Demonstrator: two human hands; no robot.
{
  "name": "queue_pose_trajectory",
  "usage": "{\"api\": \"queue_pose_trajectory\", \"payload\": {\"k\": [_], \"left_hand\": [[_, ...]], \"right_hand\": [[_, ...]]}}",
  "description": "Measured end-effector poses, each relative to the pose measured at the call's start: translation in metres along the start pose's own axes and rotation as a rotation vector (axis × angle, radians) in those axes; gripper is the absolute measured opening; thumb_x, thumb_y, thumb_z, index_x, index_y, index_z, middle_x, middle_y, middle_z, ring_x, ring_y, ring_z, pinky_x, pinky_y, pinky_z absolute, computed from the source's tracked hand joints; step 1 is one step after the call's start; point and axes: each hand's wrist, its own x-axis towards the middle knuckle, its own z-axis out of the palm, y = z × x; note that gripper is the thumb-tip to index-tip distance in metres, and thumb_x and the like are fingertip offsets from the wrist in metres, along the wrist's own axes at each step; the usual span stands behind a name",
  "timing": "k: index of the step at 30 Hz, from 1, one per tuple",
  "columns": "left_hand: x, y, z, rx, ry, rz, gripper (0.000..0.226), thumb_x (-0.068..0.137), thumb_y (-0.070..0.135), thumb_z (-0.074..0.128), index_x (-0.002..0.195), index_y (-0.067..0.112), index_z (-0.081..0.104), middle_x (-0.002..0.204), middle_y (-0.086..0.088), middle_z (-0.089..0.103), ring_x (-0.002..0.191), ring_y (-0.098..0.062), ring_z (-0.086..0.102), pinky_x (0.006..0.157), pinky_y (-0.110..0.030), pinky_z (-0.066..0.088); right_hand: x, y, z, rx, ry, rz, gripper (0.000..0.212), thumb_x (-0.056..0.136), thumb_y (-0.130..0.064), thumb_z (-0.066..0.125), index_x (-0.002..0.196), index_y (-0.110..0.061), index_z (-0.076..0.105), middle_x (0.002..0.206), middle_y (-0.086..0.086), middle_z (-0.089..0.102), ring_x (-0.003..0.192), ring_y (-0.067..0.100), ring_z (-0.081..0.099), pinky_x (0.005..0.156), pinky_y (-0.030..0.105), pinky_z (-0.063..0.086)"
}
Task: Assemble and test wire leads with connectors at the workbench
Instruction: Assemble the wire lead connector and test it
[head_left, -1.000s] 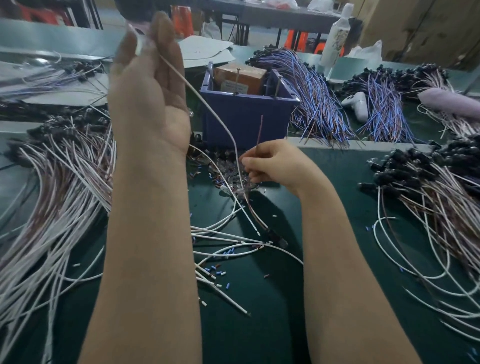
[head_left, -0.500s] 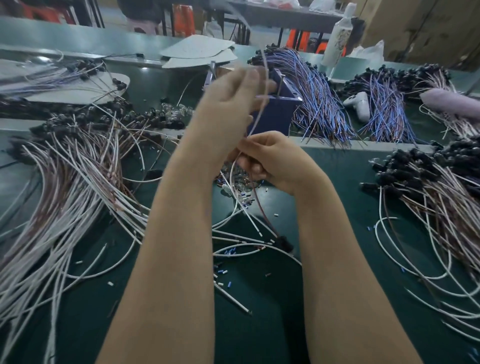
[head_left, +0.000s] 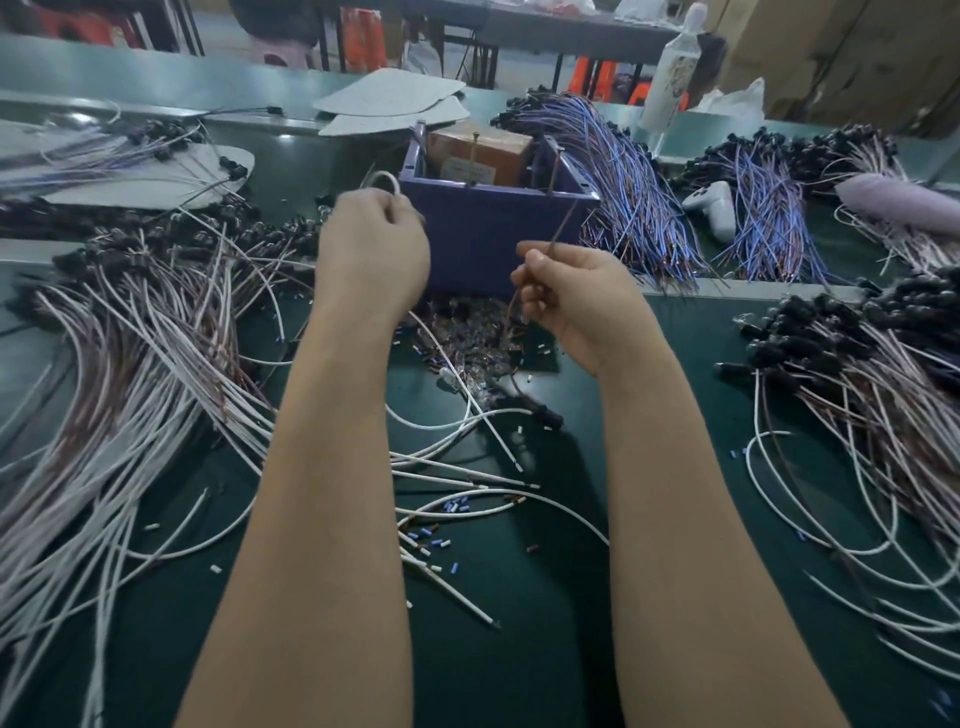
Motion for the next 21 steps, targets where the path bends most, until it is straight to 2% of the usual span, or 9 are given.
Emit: {"api": "queue_pose_trajectory", "payload": {"k": [3, 5, 8, 10, 13, 15, 17, 19, 21], "left_hand": [[-0.001, 0.0, 0.003, 0.081, -0.185, 0.008, 0.032, 0.101, 0.021, 0.037, 0.087, 0.017, 0.066, 0.075, -0.005, 0.055, 0.09, -0.033, 0.062, 0.079, -0.035, 0.049], [0.0, -0.003, 0.004, 0.126, -0.274, 0.026, 0.032, 0.101, 0.021, 0.036, 0.085, 0.018, 0.064, 0.069, -0.002, 0.055, 0.061, -0.013, 0.056, 0.068, -0.028, 0.043], [0.0, -0.003, 0.005, 0.072, -0.357, 0.031, 0.024, 0.103, 0.018, 0.033, 0.1, 0.015, 0.057, 0.062, 0.003, 0.062, 0.036, 0.002, 0.045, 0.051, -0.022, 0.036], [-0.001, 0.0, 0.005, -0.036, -0.374, 0.013, 0.019, 0.103, 0.013, 0.028, 0.109, 0.017, 0.045, 0.071, 0.0, 0.068, 0.041, 0.0, 0.052, 0.049, -0.02, 0.04], [0.0, 0.004, 0.008, -0.195, -0.294, -0.011, 0.022, 0.1, 0.009, 0.026, 0.091, 0.02, 0.043, 0.08, -0.001, 0.067, 0.053, -0.01, 0.058, 0.052, -0.022, 0.044], [0.003, 0.006, 0.009, -0.251, -0.188, -0.011, 0.027, 0.099, 0.013, 0.03, 0.077, 0.019, 0.043, 0.067, 0.003, 0.061, 0.048, -0.009, 0.047, 0.049, -0.022, 0.037], [0.005, 0.005, 0.009, -0.324, -0.166, 0.001, 0.038, 0.103, 0.024, 0.032, 0.067, 0.017, 0.044, 0.045, 0.011, 0.048, 0.038, -0.005, 0.036, 0.043, -0.02, 0.029], [0.002, -0.001, 0.01, -0.284, -0.235, 0.064, 0.041, 0.103, 0.03, 0.036, 0.066, 0.017, 0.048, 0.036, 0.012, 0.038, 0.033, -0.002, 0.031, 0.043, -0.021, 0.027], [0.0, -0.005, 0.011, -0.177, -0.357, 0.109, 0.032, 0.102, 0.025, 0.041, 0.08, 0.016, 0.061, 0.039, 0.01, 0.04, 0.034, -0.001, 0.033, 0.045, -0.022, 0.029]], "right_hand": [[0.003, 0.003, 0.001, 0.016, 0.128, -0.065, 0.012, 0.097, -0.003, 0.049, 0.108, -0.007, 0.049, 0.068, 0.005, 0.06, 0.047, 0.004, 0.052, 0.049, 0.014, 0.046], [0.006, 0.006, 0.002, 0.035, 0.18, -0.078, 0.01, 0.097, -0.002, 0.048, 0.106, -0.006, 0.049, 0.07, 0.007, 0.061, 0.047, 0.004, 0.054, 0.049, 0.014, 0.047], [0.008, 0.011, 0.001, 0.035, 0.199, -0.065, 0.009, 0.096, 0.001, 0.047, 0.099, -0.004, 0.054, 0.075, 0.008, 0.06, 0.057, 0.008, 0.056, 0.053, 0.014, 0.048], [0.008, 0.013, 0.0, 0.029, 0.185, -0.057, 0.014, 0.096, 0.002, 0.048, 0.09, -0.007, 0.057, 0.076, 0.008, 0.06, 0.059, 0.009, 0.056, 0.054, 0.013, 0.048], [0.007, 0.012, 0.001, 0.011, 0.163, -0.057, 0.019, 0.096, 0.002, 0.047, 0.084, -0.01, 0.057, 0.075, 0.007, 0.06, 0.059, 0.009, 0.055, 0.053, 0.014, 0.048], [0.006, 0.011, 0.003, 0.012, 0.157, -0.054, 0.02, 0.096, 0.0, 0.046, 0.083, -0.01, 0.057, 0.074, 0.007, 0.06, 0.058, 0.009, 0.055, 0.052, 0.014, 0.048], [0.004, 0.009, 0.004, 0.039, 0.154, -0.043, 0.02, 0.097, -0.002, 0.046, 0.082, -0.01, 0.057, 0.072, 0.007, 0.059, 0.058, 0.009, 0.054, 0.05, 0.015, 0.048], [0.003, 0.006, 0.005, 0.07, 0.143, -0.023, 0.02, 0.098, -0.005, 0.046, 0.082, -0.009, 0.057, 0.072, 0.007, 0.059, 0.058, 0.01, 0.053, 0.05, 0.015, 0.049], [0.001, 0.005, 0.006, 0.13, 0.11, -0.002, 0.021, 0.099, -0.012, 0.047, 0.082, -0.007, 0.059, 0.071, 0.006, 0.059, 0.056, 0.009, 0.054, 0.05, 0.016, 0.049]]}}
